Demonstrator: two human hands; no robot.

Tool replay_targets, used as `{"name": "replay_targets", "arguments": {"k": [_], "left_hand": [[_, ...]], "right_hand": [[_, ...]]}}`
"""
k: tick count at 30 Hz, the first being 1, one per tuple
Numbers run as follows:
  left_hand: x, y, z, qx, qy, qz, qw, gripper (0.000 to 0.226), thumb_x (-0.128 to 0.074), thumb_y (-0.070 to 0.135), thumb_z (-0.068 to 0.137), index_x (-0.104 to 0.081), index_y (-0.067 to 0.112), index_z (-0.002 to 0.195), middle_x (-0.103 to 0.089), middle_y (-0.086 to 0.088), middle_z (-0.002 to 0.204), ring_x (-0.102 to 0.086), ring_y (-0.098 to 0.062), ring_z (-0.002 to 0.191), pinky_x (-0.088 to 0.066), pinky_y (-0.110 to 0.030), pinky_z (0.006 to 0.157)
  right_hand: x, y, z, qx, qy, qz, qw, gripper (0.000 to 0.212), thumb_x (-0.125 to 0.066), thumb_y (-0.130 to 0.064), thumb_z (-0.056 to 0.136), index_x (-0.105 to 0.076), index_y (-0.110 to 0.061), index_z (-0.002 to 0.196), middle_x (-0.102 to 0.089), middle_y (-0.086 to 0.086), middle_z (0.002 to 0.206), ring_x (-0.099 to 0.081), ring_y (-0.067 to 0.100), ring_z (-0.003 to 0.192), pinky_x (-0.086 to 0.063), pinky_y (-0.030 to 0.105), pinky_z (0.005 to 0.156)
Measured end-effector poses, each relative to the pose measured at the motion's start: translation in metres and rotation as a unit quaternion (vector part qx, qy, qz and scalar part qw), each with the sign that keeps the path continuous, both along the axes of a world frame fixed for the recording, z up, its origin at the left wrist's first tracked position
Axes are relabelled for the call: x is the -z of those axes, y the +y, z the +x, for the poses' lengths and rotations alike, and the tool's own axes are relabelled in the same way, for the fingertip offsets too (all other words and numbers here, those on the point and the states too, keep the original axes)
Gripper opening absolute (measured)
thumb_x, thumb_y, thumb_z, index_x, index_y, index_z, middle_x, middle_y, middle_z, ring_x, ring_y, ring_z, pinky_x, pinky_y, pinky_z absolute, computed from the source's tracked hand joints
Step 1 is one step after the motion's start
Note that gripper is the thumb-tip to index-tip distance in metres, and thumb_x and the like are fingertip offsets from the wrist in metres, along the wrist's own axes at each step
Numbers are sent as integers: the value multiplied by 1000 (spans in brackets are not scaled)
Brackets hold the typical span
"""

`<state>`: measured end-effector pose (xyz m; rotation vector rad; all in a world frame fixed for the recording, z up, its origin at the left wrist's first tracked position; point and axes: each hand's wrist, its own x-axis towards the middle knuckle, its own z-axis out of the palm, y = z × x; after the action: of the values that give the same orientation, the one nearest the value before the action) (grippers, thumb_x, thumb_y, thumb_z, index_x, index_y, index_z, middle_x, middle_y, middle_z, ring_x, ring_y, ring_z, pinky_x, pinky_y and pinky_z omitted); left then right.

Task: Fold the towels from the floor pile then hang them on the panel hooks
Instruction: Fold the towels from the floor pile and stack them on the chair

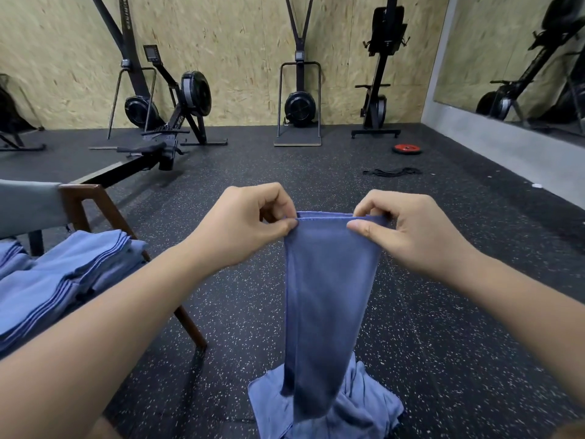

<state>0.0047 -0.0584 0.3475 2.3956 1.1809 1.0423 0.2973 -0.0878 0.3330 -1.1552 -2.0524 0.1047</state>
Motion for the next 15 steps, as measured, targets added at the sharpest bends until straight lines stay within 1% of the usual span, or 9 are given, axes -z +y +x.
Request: {"name": "replay_targets", "arguments": {"k": [2,4,5,6,8,10,12,13,15], "left_hand": [[0,1,0,1,-4,1,1000,18,-82,16,92,-72,29,86,-73,9,78,-65,-9,68,-52,-26,64],[0,0,0,1,9,4,1000,16,-81,17,93,-72,29,87,-74,10,79,-67,-8,69,-51,-22,64],[0,0,1,1,17,4,1000,16,-81,17,94,-72,29,88,-74,11,79,-67,-7,69,-48,-19,64],[0,-1,2,2,20,2,1000,16,-81,17,94,-71,28,88,-74,12,78,-65,-5,68,-46,-16,63],[1,-2,4,6,17,-6,1000,17,-81,15,92,-71,27,86,-73,14,77,-63,-2,67,-43,-12,64],[1,-3,7,13,8,-13,1000,18,-82,13,92,-71,27,87,-74,13,78,-65,-3,69,-44,-13,67],[0,-7,11,29,5,-20,999,18,-80,11,93,-69,26,95,-76,11,81,-64,-4,68,-44,-15,68],[-1,-9,13,37,11,-21,999,20,-79,11,94,-66,25,103,-76,11,82,-61,-2,66,-43,-14,66],[-2,-14,18,48,48,-19,998,29,-76,12,97,-59,24,116,-76,11,85,-57,2,63,-38,-11,62]], "right_hand": [[-1,-2,-1,-8,31,6,999,14,-83,-24,92,-71,-23,85,-62,0,85,-57,18,75,-41,23,68],[-2,-1,-1,-17,42,-1,999,19,-85,-22,91,-70,-22,80,-57,1,91,-55,15,74,-39,15,68],[-3,-1,-1,-19,42,-7,999,22,-85,-22,90,-68,-21,78,-56,0,93,-54,14,74,-39,14,68],[-3,-1,-1,-21,40,-15,999,25,-85,-21,90,-65,-21,76,-56,-1,95,-54,14,76,-41,16,68],[-3,-2,0,-23,32,-35,999,31,-85,-16,88,-59,-22,73,-58,-4,100,-57,15,83,-47,27,73],[-2,-3,-1,-26,20,-48,998,33,-83,-11,84,-55,-22,71,-64,-8,107,-62,15,93,-49,36,83],[-3,-4,-1,-34,12,-56,998,35,-80,-6,80,-52,-22,70,-66,-11,107,-65,16,101,-49,40,90],[-3,-3,0,-32,3,-57,998,35,-80,-7,79,-50,-23,71,-66,-10,105,-64,17,101,-49,43,94],[-3,-1,0,-5,-50,-47,998,35,-80,-21,76,-47,-28,80,-60,-10,104,-59,16,100,-42,53,101]]}}
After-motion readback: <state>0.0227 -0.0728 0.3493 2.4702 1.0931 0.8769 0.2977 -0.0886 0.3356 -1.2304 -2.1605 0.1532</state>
